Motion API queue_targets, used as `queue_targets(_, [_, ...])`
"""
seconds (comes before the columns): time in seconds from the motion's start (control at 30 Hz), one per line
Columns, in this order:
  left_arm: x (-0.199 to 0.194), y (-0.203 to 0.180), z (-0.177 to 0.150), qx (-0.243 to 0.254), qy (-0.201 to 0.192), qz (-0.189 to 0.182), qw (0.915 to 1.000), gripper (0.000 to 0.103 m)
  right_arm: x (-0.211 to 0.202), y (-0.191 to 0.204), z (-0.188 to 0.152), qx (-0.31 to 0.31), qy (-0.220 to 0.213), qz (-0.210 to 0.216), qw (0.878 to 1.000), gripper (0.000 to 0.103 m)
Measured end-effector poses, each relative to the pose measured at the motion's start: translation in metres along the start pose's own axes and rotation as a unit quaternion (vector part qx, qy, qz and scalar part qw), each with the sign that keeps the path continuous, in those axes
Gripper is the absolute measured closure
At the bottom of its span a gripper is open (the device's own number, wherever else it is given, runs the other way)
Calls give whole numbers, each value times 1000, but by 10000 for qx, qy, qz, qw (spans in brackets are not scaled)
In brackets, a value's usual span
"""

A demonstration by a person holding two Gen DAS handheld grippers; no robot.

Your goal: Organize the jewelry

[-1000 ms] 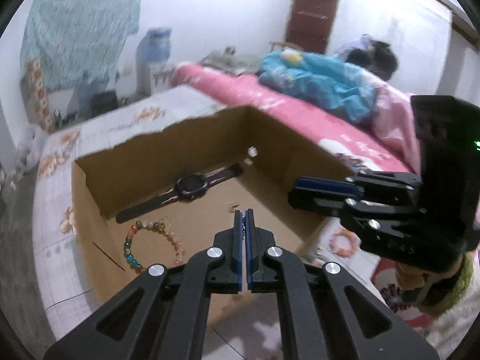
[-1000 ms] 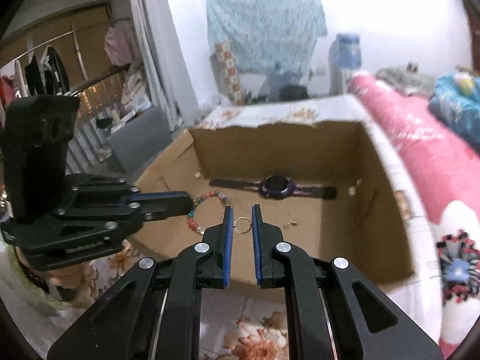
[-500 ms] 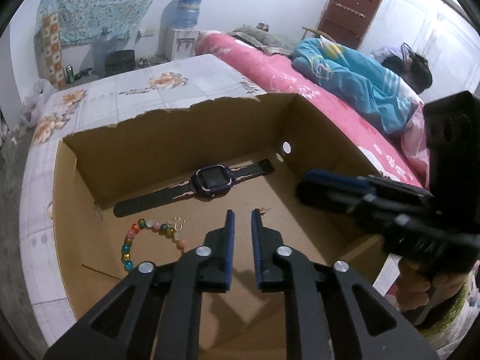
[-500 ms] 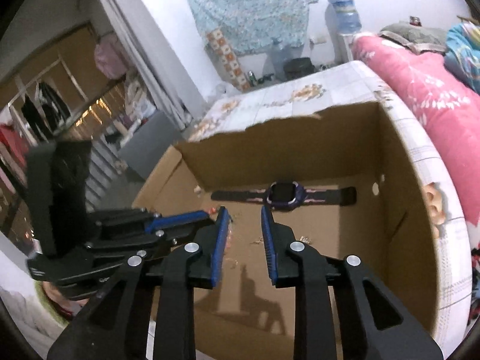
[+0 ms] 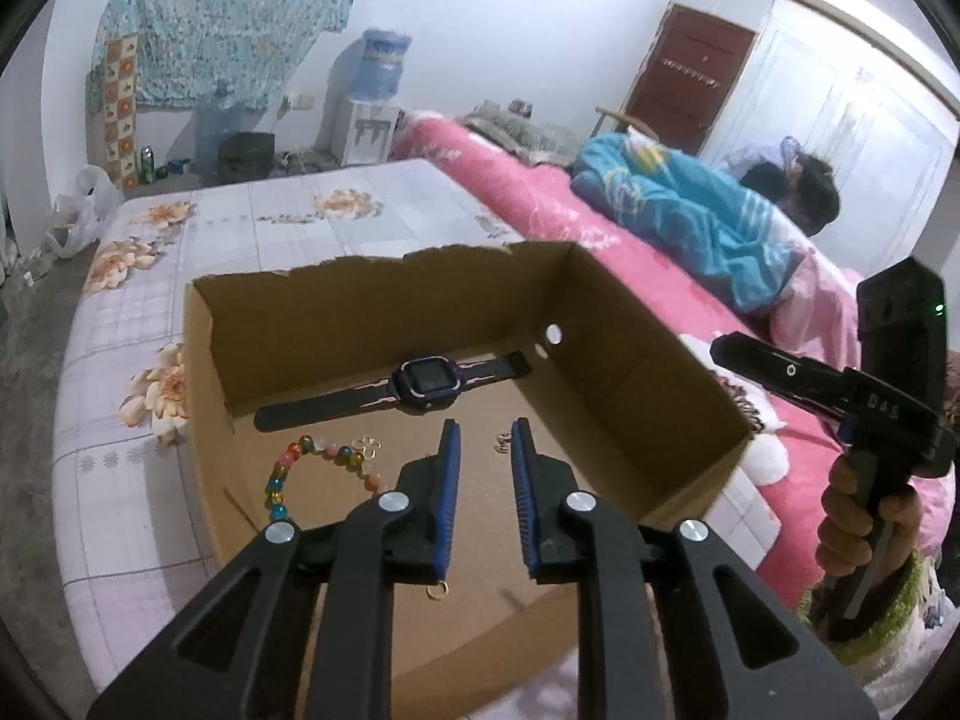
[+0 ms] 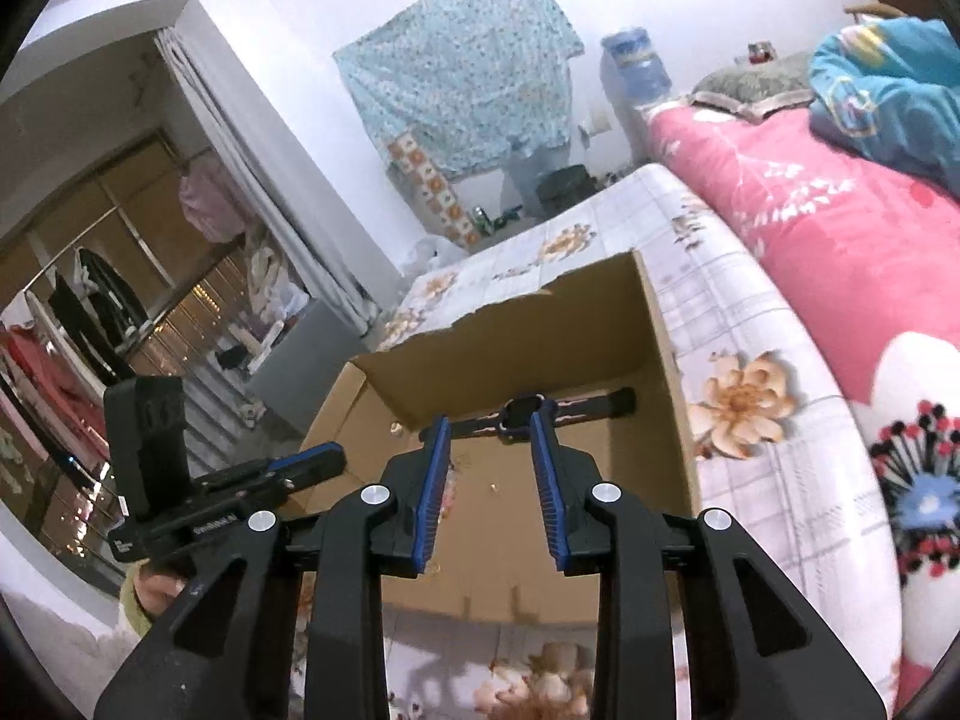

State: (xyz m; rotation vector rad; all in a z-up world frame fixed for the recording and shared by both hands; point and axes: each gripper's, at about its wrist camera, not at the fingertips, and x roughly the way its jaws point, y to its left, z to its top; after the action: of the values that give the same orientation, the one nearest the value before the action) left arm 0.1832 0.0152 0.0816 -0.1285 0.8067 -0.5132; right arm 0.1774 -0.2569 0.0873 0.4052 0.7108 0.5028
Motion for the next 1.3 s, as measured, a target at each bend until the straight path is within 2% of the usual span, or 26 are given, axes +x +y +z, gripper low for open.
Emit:
queue_targets(0.1, [-20,-6,-11,202,-184,-177,9995,76,-19,0,-12,-85,-59,13,9999,67])
queue_targets(0.17, [-33,-14,-20,414,-283,-332,9982,66,-28,-2,-20,-115,-78,2,9999,62])
queue_targets(0.3, [-54,-36,-42,889,-454,-492,9938,54,-46,-8,-41,-62,-100,-118,9999,62])
queue_targets(0.33, [-59,-44,-49,1004,-475,-638,9918,51,-49,-11,-47,-6,-66,-126,9999,62])
queue_targets(0.47, [-55,-64,-68,1260,-281,-1040,9862,44,-41,-22,-70,313,247,-136,9991,63])
queue_targets(0.6, [-29,-83,-87,1386,122,-1047,9847,44,-16,-30,-95,671,695,-69,9953,70])
queue_targets(0.7, [-3,-93,-102,1535,360,-905,9833,44,2,-31,-109,793,960,-38,9922,78])
queue_targets(0.8, [21,-98,-117,1849,554,-405,9804,45,19,-27,-117,550,1169,-333,9911,80])
queue_targets(0.87, [35,-99,-128,2080,624,-88,9761,49,28,-19,-119,112,1258,-695,9896,80])
queue_targets(0.9, [40,-99,-130,2091,676,-43,9756,50,32,-16,-120,-59,1285,-822,9883,80])
queue_targets(1.07, [58,-89,-141,1960,914,-62,9763,66,51,-14,-122,-499,1404,-1041,9833,83])
queue_targets(1.2, [61,-88,-142,1949,981,-168,9758,73,62,-11,-116,-583,1398,-992,9835,84])
queue_targets(1.3, [60,-89,-145,1980,1002,-230,9748,75,66,-11,-115,-515,1537,-850,9831,91])
